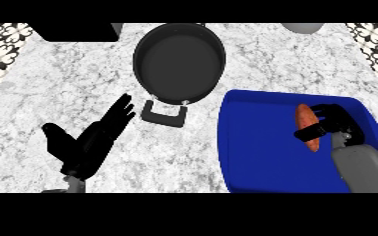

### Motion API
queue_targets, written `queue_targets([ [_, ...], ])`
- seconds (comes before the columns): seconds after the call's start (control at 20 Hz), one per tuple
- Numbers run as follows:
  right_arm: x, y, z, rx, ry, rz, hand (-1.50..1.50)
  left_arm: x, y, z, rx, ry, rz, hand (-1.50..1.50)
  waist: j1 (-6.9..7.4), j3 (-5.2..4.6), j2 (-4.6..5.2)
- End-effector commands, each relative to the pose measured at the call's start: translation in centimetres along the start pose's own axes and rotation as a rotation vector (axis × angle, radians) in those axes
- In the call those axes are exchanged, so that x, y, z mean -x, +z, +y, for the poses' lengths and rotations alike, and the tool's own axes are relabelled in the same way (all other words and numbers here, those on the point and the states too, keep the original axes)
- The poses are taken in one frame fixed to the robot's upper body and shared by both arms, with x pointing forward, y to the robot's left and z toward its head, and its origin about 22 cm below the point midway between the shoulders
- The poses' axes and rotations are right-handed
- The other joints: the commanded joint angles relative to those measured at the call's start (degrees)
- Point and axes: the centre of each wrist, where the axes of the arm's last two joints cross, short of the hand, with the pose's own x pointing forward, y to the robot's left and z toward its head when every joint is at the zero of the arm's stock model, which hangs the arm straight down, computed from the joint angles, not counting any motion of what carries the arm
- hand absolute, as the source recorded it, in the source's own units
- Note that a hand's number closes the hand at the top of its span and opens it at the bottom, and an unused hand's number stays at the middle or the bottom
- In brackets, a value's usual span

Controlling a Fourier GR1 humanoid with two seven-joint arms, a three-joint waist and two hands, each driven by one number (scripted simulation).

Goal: Pick the sweet potato from the tray and place it in the pot

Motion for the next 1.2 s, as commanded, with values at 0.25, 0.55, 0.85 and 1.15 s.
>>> queue_targets([
  [0.25,-1.2,0.4,2.5,0.014,0.022,-0.100,1.50,-0.9,-0.5,-0.4,-0.002,-0.007,0.009,0.00,-0.04,0.02,0.00],
  [0.55,-2.4,1.4,2.9,0.024,0.096,-0.206,1.50,-1.4,0.0,-1.8,0.003,-0.010,0.010,0.00,-0.04,0.02,-0.07],
  [0.85,-4.9,9.7,10.8,-0.037,0.356,-0.601,1.50,-0.9,-1.2,-1.2,0.002,-0.015,0.005,0.00,-0.30,-0.03,-0.30],
  [1.15,-3.3,12.3,10.9,0.081,0.377,-0.632,1.50,0.4,0.5,0.0,-0.009,-0.004,-0.001,0.00,-0.14,0.01,-0.10],
])
